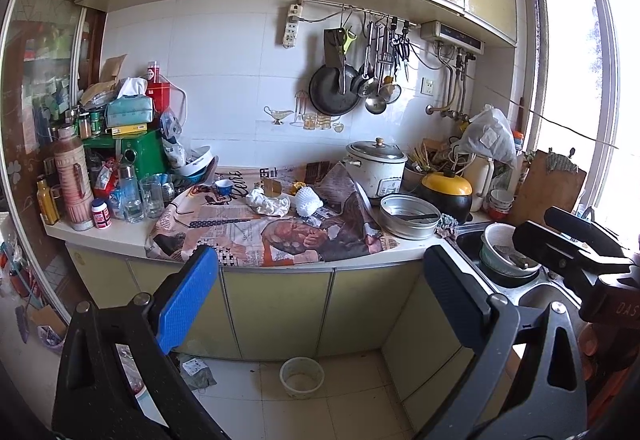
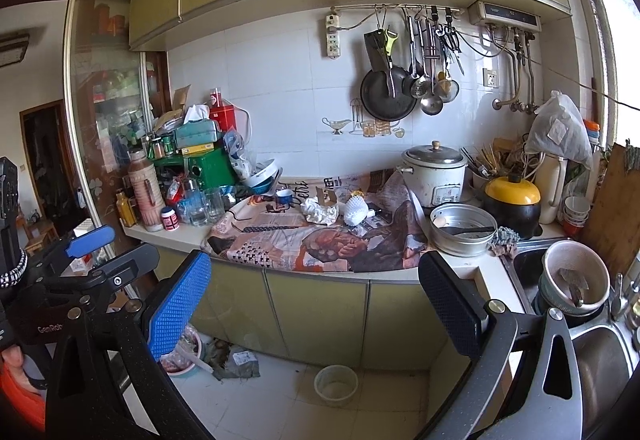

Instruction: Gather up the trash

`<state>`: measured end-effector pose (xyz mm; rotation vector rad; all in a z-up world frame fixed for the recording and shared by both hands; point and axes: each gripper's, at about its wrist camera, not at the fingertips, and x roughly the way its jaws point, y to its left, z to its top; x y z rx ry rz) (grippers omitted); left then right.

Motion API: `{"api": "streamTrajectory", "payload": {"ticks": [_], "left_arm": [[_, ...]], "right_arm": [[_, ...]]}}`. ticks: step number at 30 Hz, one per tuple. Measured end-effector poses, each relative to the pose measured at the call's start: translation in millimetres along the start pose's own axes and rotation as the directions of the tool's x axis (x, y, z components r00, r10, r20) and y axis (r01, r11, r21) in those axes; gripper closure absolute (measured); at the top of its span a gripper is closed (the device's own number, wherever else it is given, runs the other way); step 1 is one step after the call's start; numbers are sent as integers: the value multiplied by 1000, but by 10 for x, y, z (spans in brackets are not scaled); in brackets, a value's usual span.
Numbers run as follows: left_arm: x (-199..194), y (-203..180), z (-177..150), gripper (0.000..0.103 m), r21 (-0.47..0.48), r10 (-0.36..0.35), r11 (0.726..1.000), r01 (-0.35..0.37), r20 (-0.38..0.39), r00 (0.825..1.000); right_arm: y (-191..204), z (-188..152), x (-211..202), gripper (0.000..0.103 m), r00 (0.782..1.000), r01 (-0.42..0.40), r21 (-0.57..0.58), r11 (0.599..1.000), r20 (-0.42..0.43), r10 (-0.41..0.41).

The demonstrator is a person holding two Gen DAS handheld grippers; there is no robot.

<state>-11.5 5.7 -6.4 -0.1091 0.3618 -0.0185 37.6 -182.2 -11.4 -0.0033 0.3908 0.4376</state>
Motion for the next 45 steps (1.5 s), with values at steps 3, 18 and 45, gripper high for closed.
{"api": "streamTrajectory", "payload": {"ticks": [3, 18, 45], "left_arm": [[6, -1, 0, 0, -1, 1, 1000, -1, 0, 1000], [92, 18, 86, 0, -10, 0, 1000, 0, 5, 1000], [898, 15, 335, 0, -24, 67, 997, -68, -23, 997]], "right_arm": [[-4, 1, -2, 0, 1000, 1, -4, 1000, 5, -1], [-29, 21, 12, 0, 1000, -4, 5, 1000, 16, 4], [-324, 164, 612, 0, 998, -57, -18, 998, -23, 56]]}}
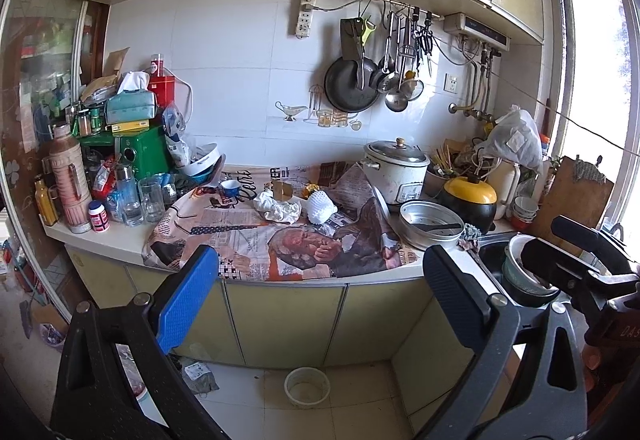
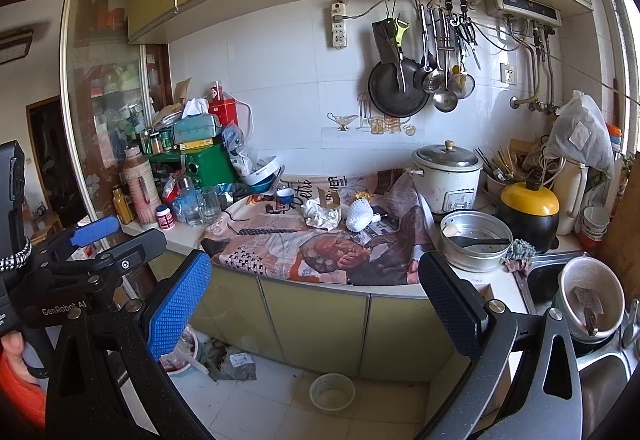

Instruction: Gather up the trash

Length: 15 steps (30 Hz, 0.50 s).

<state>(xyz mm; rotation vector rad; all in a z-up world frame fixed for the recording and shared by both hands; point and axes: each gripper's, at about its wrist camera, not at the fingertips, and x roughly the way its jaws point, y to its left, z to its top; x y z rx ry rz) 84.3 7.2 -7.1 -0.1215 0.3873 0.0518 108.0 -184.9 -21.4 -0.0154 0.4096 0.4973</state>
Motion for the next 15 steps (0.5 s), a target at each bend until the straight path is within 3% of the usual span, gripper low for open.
{"api": "streamTrajectory", "payload": {"ticks": [7, 15], "left_arm": [[470, 54, 126, 0, -7, 43, 999, -43, -8, 999], [1199, 285, 309, 0, -14, 43, 999, -43, -19, 999]], "right_arm": [[-110, 93, 329, 0, 1000, 8, -33, 999, 1, -8], [-280, 199, 925, 0, 999, 35, 0, 999, -35, -35]]}}
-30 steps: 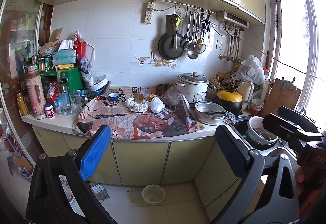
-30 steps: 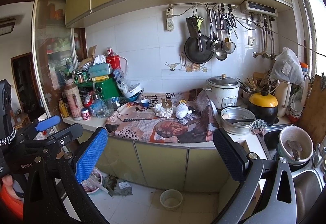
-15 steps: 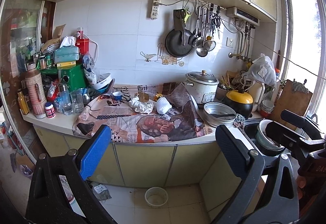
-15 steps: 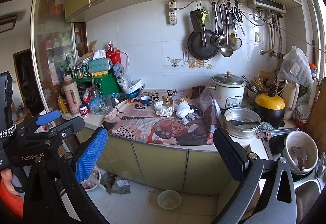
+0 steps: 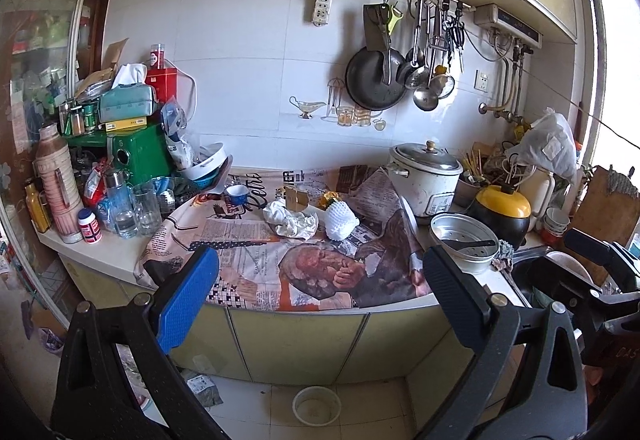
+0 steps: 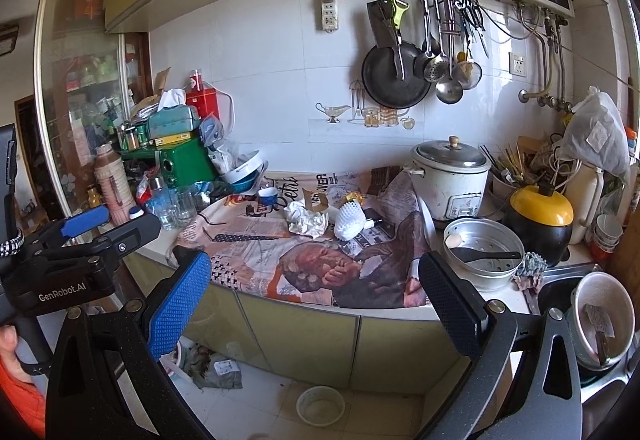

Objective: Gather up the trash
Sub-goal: 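Grasp the white foam net with the right gripper while the left grasps crumpled tissue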

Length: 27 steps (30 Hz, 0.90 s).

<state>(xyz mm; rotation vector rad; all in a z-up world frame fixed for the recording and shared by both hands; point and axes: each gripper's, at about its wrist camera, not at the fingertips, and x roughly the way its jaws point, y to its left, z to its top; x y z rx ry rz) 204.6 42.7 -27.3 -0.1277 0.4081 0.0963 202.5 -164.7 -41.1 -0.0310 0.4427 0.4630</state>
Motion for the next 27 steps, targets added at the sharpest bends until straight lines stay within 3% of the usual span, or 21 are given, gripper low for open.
{"api": "streamTrajectory", "payload": {"ticks": [4, 15, 20, 27], "left_arm": [[491, 199, 121, 0, -7, -7, 1000, 7, -9, 1000], [2009, 756, 550, 5, 40, -20, 999, 26, -141, 990], [2642, 916, 554, 5, 21, -45, 998, 51, -237, 970], [3369, 960, 522, 5, 7, -52, 998, 57, -320, 946]], "right_arm": [[-50, 79, 380, 0, 999, 42, 10, 999, -15, -42], [-184, 417, 1575, 0, 985, 141, 111, 984, -114, -128], [-293, 448, 2054, 0, 967, 207, 153, 966, -180, -179], [-545, 427, 2715, 2, 946, 208, 178, 962, -286, -151]]}}
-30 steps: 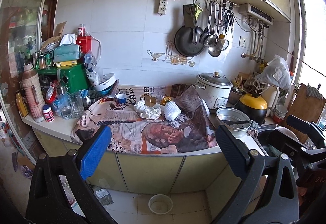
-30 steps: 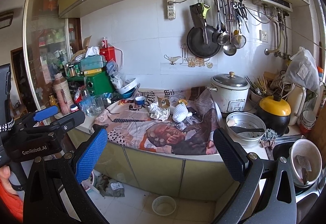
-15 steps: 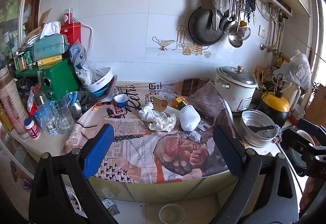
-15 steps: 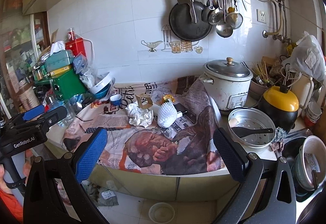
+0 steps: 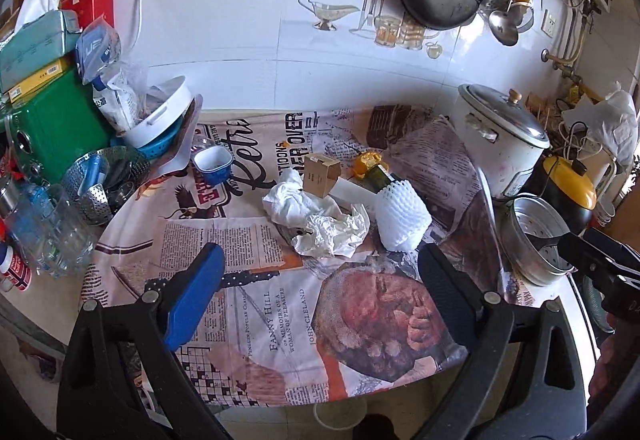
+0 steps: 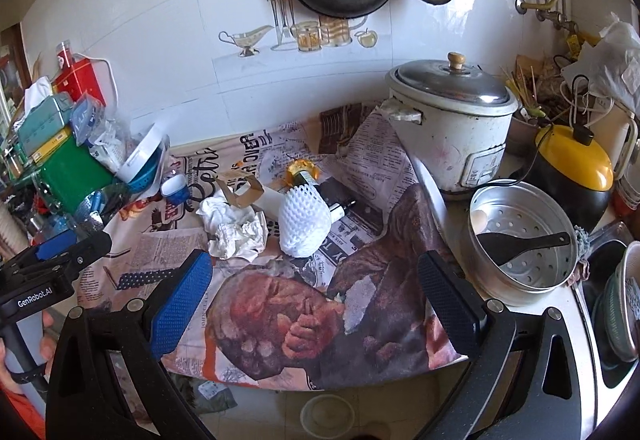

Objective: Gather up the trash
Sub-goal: 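Grasp the white foam net with the right gripper while the left grasps crumpled tissue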

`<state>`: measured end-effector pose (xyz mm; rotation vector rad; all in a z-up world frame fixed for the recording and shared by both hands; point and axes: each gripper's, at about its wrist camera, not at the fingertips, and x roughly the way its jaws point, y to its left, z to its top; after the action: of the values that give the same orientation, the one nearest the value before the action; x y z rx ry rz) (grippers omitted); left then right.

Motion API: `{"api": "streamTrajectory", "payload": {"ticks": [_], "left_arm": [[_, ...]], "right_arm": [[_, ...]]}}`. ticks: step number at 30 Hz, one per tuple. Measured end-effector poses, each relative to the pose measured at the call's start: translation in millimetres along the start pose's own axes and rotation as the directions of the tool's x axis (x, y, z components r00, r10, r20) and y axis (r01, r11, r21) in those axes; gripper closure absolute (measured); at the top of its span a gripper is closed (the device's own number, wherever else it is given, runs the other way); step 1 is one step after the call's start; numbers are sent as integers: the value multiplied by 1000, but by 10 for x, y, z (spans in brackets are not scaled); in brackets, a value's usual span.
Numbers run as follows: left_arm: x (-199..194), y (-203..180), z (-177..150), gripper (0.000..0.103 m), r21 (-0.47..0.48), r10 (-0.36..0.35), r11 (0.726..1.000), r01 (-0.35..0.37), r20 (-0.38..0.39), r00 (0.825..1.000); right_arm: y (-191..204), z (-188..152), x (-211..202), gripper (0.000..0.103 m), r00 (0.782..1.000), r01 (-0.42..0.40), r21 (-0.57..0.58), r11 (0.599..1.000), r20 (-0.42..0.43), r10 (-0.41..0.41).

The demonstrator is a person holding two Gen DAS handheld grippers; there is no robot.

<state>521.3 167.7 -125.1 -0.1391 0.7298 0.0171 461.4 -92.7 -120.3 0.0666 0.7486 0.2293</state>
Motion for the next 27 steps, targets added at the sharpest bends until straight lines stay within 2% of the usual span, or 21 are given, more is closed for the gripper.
{"api": "streamTrajectory", "payload": {"ticks": [3, 6, 11, 13, 19, 25, 27], "left_arm": [[307, -16, 41, 5, -14, 16, 1000, -16, -30, 999], [652, -68, 59, 5, -28, 42, 999, -43, -65, 997], [1273, -153, 67, 7, -54, 79, 995, -88, -148, 986], [1506, -167, 65, 11, -58, 88, 993, -100, -175, 981], [2085, -111, 14, 26, -82, 116, 987, -140, -245, 962], [2364, -66, -103, 37, -134, 86, 982, -132, -302, 949], [2406, -63, -119, 41, -149, 71, 981, -123, -315, 947]], "right_arm": [[-74, 79, 323, 8, 999, -24, -6, 1000, -46, 23], [-165, 175, 660, 17, 994, -65, -27, 998, -95, 62], [-356, 348, 1223, 34, 972, -141, -29, 990, -194, 133], [-428, 379, 1424, 38, 960, -172, -11, 985, -226, 165], [-523, 362, 2002, 56, 911, -245, 40, 969, -331, 244], [-568, 263, 2341, 65, 854, -304, 143, 942, -398, 335], [-579, 238, 2409, 67, 845, -308, 167, 937, -404, 350]]}}
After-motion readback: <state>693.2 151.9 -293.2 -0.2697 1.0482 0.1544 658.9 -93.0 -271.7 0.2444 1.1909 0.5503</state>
